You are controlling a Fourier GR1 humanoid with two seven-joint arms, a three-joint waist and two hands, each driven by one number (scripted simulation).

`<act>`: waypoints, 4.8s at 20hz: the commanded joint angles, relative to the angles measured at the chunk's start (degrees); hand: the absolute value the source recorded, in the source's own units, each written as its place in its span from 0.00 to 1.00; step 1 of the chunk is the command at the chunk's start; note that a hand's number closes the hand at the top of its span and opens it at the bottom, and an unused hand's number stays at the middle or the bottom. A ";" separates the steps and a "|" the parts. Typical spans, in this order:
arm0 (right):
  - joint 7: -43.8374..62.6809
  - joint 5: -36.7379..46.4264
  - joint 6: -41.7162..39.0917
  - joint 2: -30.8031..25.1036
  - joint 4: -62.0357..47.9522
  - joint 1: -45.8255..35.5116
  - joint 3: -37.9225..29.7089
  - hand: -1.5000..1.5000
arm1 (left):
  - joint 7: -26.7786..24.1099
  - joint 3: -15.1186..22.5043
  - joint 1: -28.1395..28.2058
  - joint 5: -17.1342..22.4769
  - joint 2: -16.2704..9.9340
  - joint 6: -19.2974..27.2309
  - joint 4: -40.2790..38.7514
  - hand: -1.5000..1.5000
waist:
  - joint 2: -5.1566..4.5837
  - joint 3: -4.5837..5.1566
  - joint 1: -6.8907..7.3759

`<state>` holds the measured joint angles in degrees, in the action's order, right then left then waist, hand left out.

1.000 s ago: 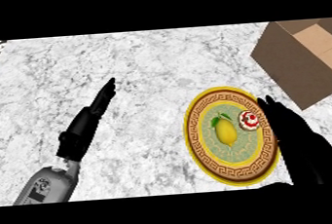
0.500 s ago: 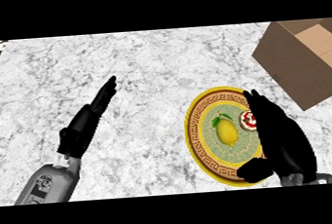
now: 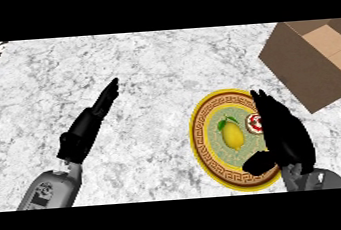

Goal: Pick the cupcake from the plate and place it in the cardboard box

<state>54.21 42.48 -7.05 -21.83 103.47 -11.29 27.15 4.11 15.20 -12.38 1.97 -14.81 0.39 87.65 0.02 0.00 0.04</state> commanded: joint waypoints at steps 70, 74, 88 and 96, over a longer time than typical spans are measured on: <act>-124.95 -33.61 -10.32 -43.50 -35.49 14.64 -50.56 1.00 | -0.01 -9.51 3.82 -9.55 8.47 -9.01 1.93 0.50 | 0.44 0.01 -1.46; -122.51 -37.86 -12.08 -44.38 -38.63 15.15 -52.34 1.00 | 2.53 -9.38 0.23 -10.18 9.14 -8.64 0.93 0.50 | 0.19 -0.02 -1.05; -105.63 -39.51 -14.89 -49.45 -49.76 -6.27 -42.53 1.00 | -0.39 -7.05 0.53 -12.41 11.86 -7.97 -1.01 0.50 | -0.39 -0.02 1.72; -101.43 -37.10 -17.74 -46.83 -59.54 -21.26 -37.46 1.00 | -0.76 -10.45 -1.86 -9.71 9.46 -11.29 -3.09 0.50 | -0.58 -0.03 1.99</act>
<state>-46.46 3.74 -20.00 -69.29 49.91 -25.70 -12.40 4.22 5.87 -12.67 -8.06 -4.78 -10.16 86.63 -0.41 -0.01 1.93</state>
